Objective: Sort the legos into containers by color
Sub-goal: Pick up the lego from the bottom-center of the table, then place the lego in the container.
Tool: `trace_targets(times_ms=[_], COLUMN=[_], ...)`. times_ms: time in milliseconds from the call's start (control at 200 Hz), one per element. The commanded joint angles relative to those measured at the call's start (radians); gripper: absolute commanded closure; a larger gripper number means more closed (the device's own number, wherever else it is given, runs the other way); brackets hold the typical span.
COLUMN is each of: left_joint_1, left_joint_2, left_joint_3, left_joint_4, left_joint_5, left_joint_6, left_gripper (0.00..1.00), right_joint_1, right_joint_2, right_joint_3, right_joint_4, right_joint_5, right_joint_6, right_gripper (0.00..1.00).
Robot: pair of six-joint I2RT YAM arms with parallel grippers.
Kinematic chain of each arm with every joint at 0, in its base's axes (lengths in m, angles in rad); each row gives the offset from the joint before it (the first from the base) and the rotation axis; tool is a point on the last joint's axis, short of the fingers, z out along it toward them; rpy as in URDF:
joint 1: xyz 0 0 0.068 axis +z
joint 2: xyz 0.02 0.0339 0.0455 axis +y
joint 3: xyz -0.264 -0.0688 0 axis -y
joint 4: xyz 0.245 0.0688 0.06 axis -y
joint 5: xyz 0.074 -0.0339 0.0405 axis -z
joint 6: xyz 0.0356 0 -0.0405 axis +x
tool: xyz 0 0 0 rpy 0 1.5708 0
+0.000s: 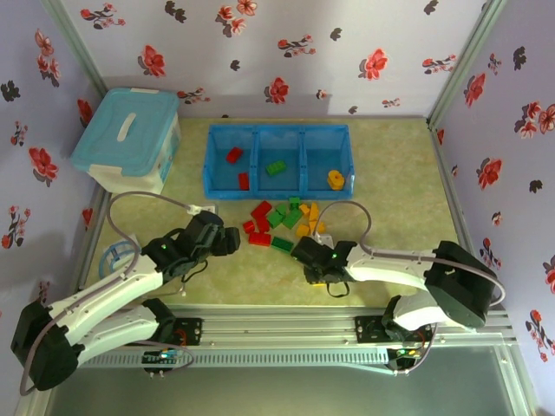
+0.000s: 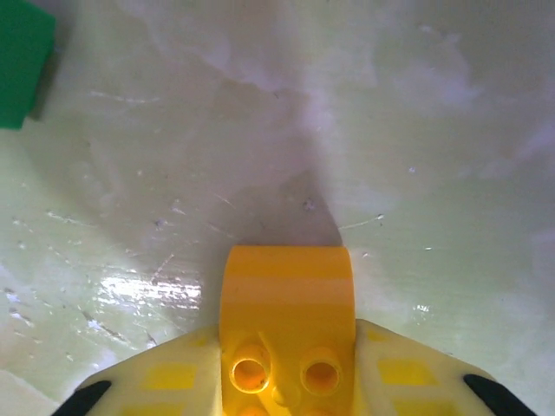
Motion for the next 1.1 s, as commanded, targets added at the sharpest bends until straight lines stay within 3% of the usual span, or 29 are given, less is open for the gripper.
trace_targets(times_ms=[0, 160, 430, 790, 830, 890, 955, 1005, 1095], left_joint_1=[-0.008, -0.012, -0.090, -0.259, -0.266, -0.274, -0.279, -0.283, -0.284], left_joint_2=[0.000, 0.001, 0.000, 0.000, -0.001, -0.001, -0.005, -0.009, -0.011], left_joint_3=[0.023, 0.022, -0.003, -0.051, -0.051, -0.046, -0.037, -0.033, -0.033], left_joint_4=[-0.003, -0.003, -0.029, -0.031, -0.034, -0.043, -0.053, -0.056, -0.049], left_joint_5=[-0.028, -0.029, -0.051, -0.136, -0.143, -0.147, -0.156, -0.161, -0.168], left_joint_6=[-0.003, -0.009, -0.068, -0.194, -0.198, -0.200, -0.199, -0.198, -0.195], left_gripper=[0.19, 0.19, 0.20, 0.20, 0.20, 0.20, 0.20, 0.20, 0.20], right_joint_1=[0.006, -0.071, -0.384, -0.618, -0.625, -0.627, -0.625, -0.624, -0.624], right_joint_2=[-0.001, -0.023, 0.003, 0.380, 0.417, 0.457, 0.455, 0.416, 0.344], right_joint_3=[0.083, 0.241, 0.495, 0.863, 0.904, 0.971, 1.008, 0.990, 0.934], right_joint_4=[-0.081, -0.194, -0.201, -0.204, -0.206, -0.227, -0.228, -0.188, -0.126], right_joint_5=[0.097, 0.212, 0.145, -0.016, -0.044, -0.087, -0.095, -0.103, -0.112], right_joint_6=[-0.022, -0.150, -0.371, -0.486, -0.494, -0.511, -0.510, -0.504, -0.488], right_gripper=[0.77, 0.76, 0.74, 0.73, 0.67, 0.31, 0.14, 0.07, 0.07])
